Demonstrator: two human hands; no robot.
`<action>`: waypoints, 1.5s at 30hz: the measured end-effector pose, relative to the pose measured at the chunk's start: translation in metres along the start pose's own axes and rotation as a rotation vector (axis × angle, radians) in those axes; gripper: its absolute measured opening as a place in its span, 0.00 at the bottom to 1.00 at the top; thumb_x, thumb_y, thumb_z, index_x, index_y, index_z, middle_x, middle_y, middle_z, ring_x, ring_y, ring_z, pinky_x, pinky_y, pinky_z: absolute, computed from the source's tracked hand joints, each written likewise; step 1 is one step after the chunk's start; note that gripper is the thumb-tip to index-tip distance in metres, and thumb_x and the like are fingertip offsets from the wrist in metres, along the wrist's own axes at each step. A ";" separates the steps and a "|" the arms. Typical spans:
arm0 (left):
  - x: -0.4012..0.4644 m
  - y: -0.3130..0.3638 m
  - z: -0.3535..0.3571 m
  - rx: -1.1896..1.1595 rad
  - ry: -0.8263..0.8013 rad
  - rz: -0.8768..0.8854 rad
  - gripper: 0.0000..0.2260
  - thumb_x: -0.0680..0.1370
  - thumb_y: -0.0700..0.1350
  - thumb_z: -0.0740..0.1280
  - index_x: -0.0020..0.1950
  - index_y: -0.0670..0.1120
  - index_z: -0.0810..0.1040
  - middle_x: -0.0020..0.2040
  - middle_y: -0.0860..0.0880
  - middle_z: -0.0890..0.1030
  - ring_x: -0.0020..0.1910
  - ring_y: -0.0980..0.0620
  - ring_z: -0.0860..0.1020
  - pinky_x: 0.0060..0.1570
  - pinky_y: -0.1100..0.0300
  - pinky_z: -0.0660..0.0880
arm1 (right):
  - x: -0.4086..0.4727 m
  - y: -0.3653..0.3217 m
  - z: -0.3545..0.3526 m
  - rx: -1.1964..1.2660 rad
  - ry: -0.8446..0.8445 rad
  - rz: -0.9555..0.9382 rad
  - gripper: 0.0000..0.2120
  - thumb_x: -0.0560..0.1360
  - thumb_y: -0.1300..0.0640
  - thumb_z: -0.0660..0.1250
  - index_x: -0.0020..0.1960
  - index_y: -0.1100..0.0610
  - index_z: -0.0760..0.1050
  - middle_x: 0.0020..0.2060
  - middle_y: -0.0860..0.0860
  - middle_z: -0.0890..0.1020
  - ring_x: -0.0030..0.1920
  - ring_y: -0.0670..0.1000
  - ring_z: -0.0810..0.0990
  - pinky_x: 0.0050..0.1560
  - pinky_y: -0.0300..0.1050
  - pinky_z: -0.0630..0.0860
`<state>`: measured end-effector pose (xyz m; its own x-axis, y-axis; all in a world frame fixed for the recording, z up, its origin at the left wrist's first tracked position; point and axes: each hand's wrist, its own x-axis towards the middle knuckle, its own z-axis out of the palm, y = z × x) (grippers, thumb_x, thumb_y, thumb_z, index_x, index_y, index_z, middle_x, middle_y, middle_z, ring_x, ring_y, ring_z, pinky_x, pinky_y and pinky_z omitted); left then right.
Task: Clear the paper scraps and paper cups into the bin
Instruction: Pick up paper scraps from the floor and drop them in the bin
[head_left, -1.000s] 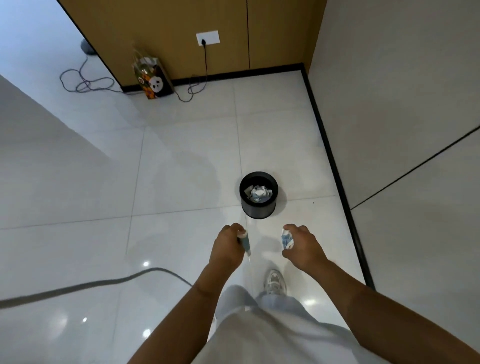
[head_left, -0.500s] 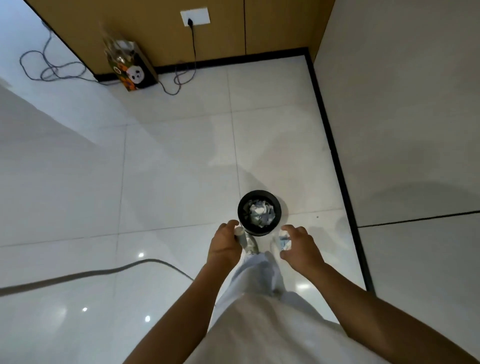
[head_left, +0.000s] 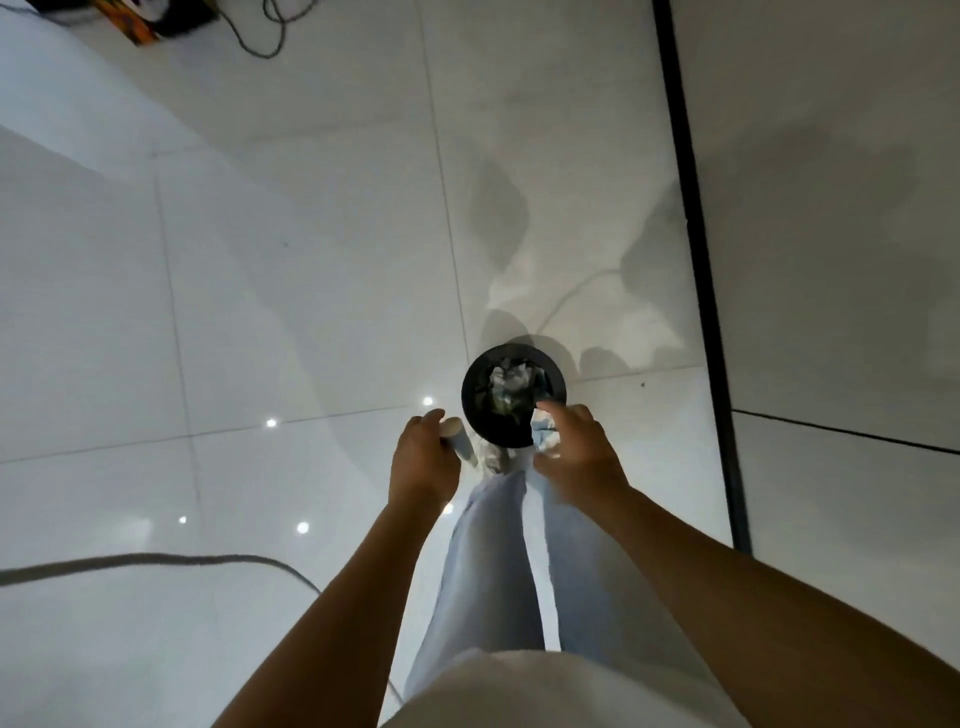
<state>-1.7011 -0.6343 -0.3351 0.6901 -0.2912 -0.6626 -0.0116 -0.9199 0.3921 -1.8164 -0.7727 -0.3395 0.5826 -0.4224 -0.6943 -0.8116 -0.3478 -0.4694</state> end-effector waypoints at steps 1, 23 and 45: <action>0.011 -0.004 0.008 -0.006 0.004 -0.013 0.16 0.78 0.34 0.57 0.63 0.42 0.74 0.60 0.42 0.76 0.57 0.42 0.74 0.54 0.57 0.71 | 0.014 0.004 0.006 -0.001 0.011 -0.023 0.30 0.74 0.59 0.71 0.73 0.55 0.65 0.67 0.57 0.70 0.65 0.56 0.72 0.63 0.48 0.72; 0.129 -0.008 0.132 -0.077 -0.162 -0.058 0.16 0.75 0.35 0.65 0.62 0.43 0.74 0.58 0.43 0.79 0.54 0.46 0.77 0.49 0.64 0.73 | 0.131 0.078 0.061 0.022 -0.066 0.218 0.25 0.77 0.57 0.66 0.72 0.54 0.64 0.67 0.54 0.71 0.65 0.54 0.72 0.61 0.45 0.71; -0.057 -0.010 0.023 0.113 0.020 -0.153 0.16 0.80 0.47 0.58 0.66 0.46 0.71 0.63 0.47 0.74 0.61 0.48 0.72 0.57 0.58 0.70 | -0.004 -0.041 -0.008 -0.518 -0.324 -0.375 0.26 0.80 0.55 0.61 0.76 0.52 0.59 0.71 0.52 0.66 0.70 0.54 0.67 0.66 0.47 0.70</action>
<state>-1.7567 -0.6142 -0.3163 0.7042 -0.1412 -0.6958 0.0144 -0.9770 0.2128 -1.7851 -0.7634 -0.3136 0.7110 0.0456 -0.7017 -0.3872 -0.8076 -0.4448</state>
